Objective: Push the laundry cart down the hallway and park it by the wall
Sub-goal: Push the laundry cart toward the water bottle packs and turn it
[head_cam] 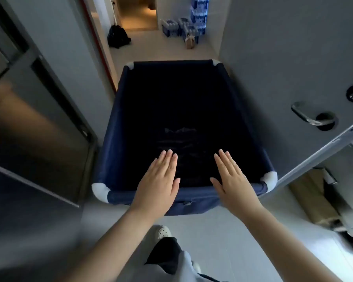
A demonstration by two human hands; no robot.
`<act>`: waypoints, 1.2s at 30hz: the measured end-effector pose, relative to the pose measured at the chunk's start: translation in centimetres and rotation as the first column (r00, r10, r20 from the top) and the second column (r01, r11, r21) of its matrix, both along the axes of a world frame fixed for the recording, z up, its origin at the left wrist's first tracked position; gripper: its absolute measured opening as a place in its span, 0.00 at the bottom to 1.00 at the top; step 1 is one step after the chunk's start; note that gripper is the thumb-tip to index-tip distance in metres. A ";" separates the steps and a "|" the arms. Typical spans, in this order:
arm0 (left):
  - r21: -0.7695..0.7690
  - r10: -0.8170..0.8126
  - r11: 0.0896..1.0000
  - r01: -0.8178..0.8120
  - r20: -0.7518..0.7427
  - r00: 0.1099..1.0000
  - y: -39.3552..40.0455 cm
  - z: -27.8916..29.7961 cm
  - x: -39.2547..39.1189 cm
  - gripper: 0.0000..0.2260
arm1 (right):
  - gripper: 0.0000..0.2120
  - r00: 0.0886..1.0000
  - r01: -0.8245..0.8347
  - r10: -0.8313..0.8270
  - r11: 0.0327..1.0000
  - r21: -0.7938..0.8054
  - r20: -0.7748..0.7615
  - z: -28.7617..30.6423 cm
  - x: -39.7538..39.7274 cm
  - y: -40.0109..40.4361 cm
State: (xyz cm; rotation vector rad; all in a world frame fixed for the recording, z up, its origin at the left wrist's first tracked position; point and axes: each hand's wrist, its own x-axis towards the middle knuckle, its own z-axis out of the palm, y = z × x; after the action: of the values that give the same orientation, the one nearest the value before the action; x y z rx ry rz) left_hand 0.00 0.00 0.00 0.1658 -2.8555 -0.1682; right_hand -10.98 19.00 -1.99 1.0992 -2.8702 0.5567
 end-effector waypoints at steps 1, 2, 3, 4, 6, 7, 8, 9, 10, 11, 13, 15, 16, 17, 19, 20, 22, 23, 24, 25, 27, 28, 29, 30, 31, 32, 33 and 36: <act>-0.009 -0.003 1.000 0.004 0.052 0.999 0.2 -0.9 0.1 0.25 | 0.29 1.000 -0.003 0.001 0.999 0.048 0.028 -1.1 0.0 0.0; -0.002 -0.013 1.000 0.014 0.064 0.998 0.2 -1.7 0.1 0.25 | 0.28 0.998 -0.014 0.009 0.996 0.093 0.057 -2.0 -0.1 0.0; 0.001 -0.021 1.000 0.021 0.099 0.995 0.3 -3.0 0.4 0.25 | 0.28 0.997 -0.016 0.005 0.989 0.144 0.080 -3.3 -0.1 0.2; 0.027 -0.028 0.999 0.023 0.170 0.985 0.3 -4.1 0.8 0.25 | 0.28 0.994 -0.026 0.004 0.981 0.192 0.113 -4.4 0.1 0.2; 0.048 -0.025 0.999 0.012 0.280 0.960 -0.1 -6.4 1.1 0.25 | 0.27 0.991 -0.035 0.004 0.970 0.239 0.132 -6.3 0.3 0.4; 0.041 -0.017 0.999 0.004 0.318 0.948 -0.4 -7.5 1.2 0.25 | 0.27 0.990 -0.033 -0.002 0.968 0.249 0.139 -7.1 0.2 0.5; 0.022 -0.009 1.000 0.001 0.358 0.934 -0.7 -8.4 1.4 0.25 | 0.27 0.987 -0.025 -0.017 0.967 0.255 0.161 -7.5 0.2 0.6; 0.011 -0.007 1.000 0.003 0.388 0.922 -0.8 -9.3 1.6 0.24 | 0.27 0.983 -0.024 -0.026 0.962 0.271 0.179 -8.2 0.1 0.7; 0.006 -0.006 1.000 0.003 0.425 0.905 -0.9 -10.2 1.8 0.24 | 0.29 0.980 -0.028 -0.031 0.957 0.289 0.197 -8.8 0.1 0.9; 0.007 -0.007 1.000 0.004 0.448 0.894 -1.0 -10.9 1.9 0.24 | 0.30 0.977 -0.036 -0.028 0.954 0.297 0.211 -9.3 0.0 1.0; 0.004 0.001 1.000 -0.003 0.474 0.880 -1.1 -11.8 1.9 0.24 | 0.34 0.973 -0.049 -0.018 0.959 0.281 0.229 -9.9 -0.1 1.2; -0.017 0.011 1.000 -0.003 0.464 0.886 -1.1 -12.6 1.6 0.26 | 0.35 0.972 -0.038 -0.019 0.971 0.236 0.234 -10.2 -0.4 1.4; -0.017 0.014 1.000 -0.007 0.461 0.887 -1.2 -12.7 1.5 0.27 | 0.36 0.972 -0.034 -0.018 0.976 0.217 0.233 -10.3 -0.5 1.5; -0.018 0.016 1.000 -0.008 0.448 0.894 -1.2 -12.6 1.4 0.29 | 0.35 0.973 -0.024 -0.025 0.978 0.206 0.231 -10.4 -0.6 1.6; -0.021 0.011 1.000 -0.003 0.416 0.909 -1.3 -12.1 1.3 0.32 | 0.34 0.974 0.019 -0.053 0.988 0.154 0.221 -10.7 -0.8 1.9; -0.026 0.002 1.000 0.009 0.381 0.925 -1.3 -11.9 1.4 0.33 | 0.33 0.974 0.044 -0.071 0.991 0.126 0.216 -10.7 -0.8 1.9; -0.038 -0.020 0.999 0.035 0.330 0.944 -1.5 -11.9 1.5 0.34 | 0.32 0.975 0.075 -0.091 0.994 0.085 0.204 -10.8 -0.9 1.9; -0.032 -0.029 0.999 0.041 0.311 0.950 -1.6 -11.9 1.5 0.35 | 0.32 0.976 0.078 -0.091 0.994 0.074 0.197 -10.9 -1.0 1.9; -0.028 -0.036 0.999 0.046 0.284 0.958 -1.8 -11.9 1.4 0.36 | 0.31 0.977 0.076 -0.089 0.994 0.073 0.192 -10.9 -1.1 1.9; -0.028 -0.045 0.998 0.055 0.265 0.963 -1.9 -11.9 1.4 0.36 | 0.31 0.978 0.072 -0.085 0.995 0.076 0.192 -10.9 -1.3 1.8; -0.028 -0.063 0.997 0.073 0.264 0.962 -2.2 -11.9 1.1 0.36 | 0.30 0.978 0.059 -0.077 0.994 0.094 0.196 -10.9 -1.7 1.7; -0.023 -0.071 0.997 0.080 0.268 0.961 -2.4 -11.8 1.0 0.35 | 0.30 0.978 0.052 -0.072 0.993 0.104 0.195 -11.0 -1.9 1.7; -0.011 -0.077 0.997 0.083 0.267 0.961 -2.6 -11.8 0.8 0.35 | 0.30 0.978 0.048 -0.069 0.993 0.109 0.196 -11.0 -2.1 1.7; 0.005 -0.083 0.996 0.085 0.258 0.963 -2.8 -11.9 0.6 0.34 | 0.30 0.978 0.046 -0.067 0.993 0.106 0.200 -11.0 -2.3 1.6; 0.022 -0.093 0.996 0.091 0.249 0.964 -2.9 -11.9 0.4 0.33 | 0.30 0.976 0.047 -0.066 0.994 0.099 0.205 -11.1 -2.6 1.5; 0.031 -0.105 0.994 0.100 0.235 0.966 -3.0 -12.1 0.1 0.31 | 0.30 0.976 0.047 -0.065 0.995 0.093 0.208 -11.1 -2.8 1.3; 0.033 -0.120 0.993 0.116 0.220 0.968 -3.2 -12.2 -0.2 0.27 | 0.30 0.976 0.047 -0.065 0.995 0.089 0.208 -11.2 -3.2 1.1; 0.018 -0.131 0.991 0.131 0.258 0.957 -4.1 -12.0 -1.6 0.26 | 0.29 0.974 0.068 -0.084 0.994 0.081 0.210 -11.2 -4.5 0.3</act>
State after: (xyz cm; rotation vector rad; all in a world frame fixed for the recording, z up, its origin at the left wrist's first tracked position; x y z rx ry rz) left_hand -1.59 -4.14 -12.01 -0.0039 -3.1289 -0.1860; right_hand -15.49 19.32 -13.21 0.9894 -3.1248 0.6044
